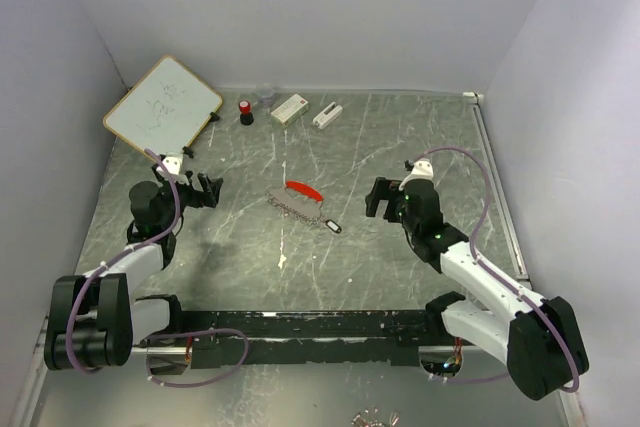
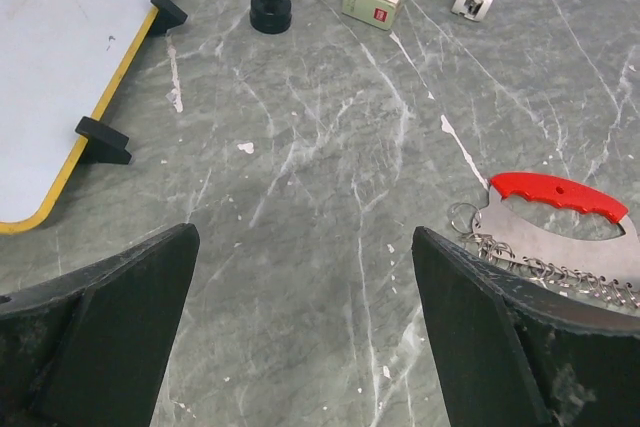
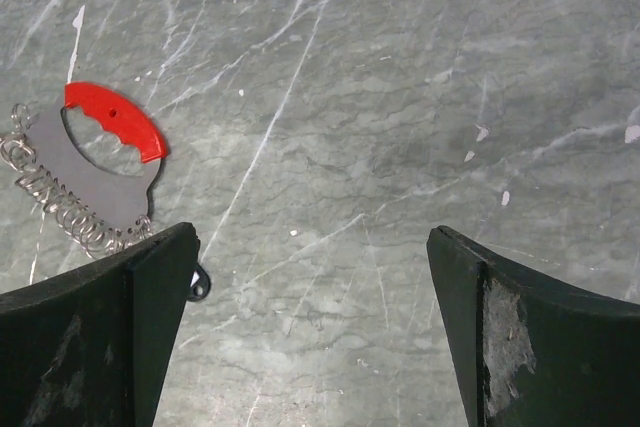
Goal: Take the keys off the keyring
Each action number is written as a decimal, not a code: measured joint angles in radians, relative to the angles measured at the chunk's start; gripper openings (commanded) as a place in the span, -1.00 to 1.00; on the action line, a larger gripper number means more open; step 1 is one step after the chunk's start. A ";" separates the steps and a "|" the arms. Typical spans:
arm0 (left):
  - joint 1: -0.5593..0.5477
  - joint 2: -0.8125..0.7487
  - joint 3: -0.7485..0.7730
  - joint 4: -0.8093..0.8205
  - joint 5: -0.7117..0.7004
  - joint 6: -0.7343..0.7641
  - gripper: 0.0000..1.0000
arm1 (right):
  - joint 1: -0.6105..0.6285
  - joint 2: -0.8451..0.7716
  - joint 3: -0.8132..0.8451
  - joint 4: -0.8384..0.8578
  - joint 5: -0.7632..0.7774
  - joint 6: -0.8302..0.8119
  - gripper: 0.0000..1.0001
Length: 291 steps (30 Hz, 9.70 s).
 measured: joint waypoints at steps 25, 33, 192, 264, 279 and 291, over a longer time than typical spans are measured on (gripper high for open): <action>0.000 -0.090 0.000 -0.014 0.008 -0.015 0.99 | 0.038 -0.020 0.018 -0.038 0.031 -0.005 1.00; 0.000 -0.025 0.033 -0.034 0.018 -0.033 0.98 | 0.038 -0.032 0.008 0.026 -0.035 0.057 0.34; -0.713 0.034 0.289 -0.104 0.183 0.132 0.72 | 0.390 0.106 0.505 -0.149 -0.273 -0.164 -1.00; -0.765 0.169 0.253 0.026 0.082 0.251 -0.12 | 0.420 0.079 0.505 -0.119 -0.262 -0.162 -1.00; -0.766 0.175 0.263 0.016 0.037 0.254 -0.86 | 0.421 0.066 0.504 -0.129 -0.253 -0.160 -1.00; -0.778 0.106 0.452 -0.320 -0.209 0.457 -0.86 | 0.421 -0.002 0.422 -0.100 -0.223 -0.153 -0.85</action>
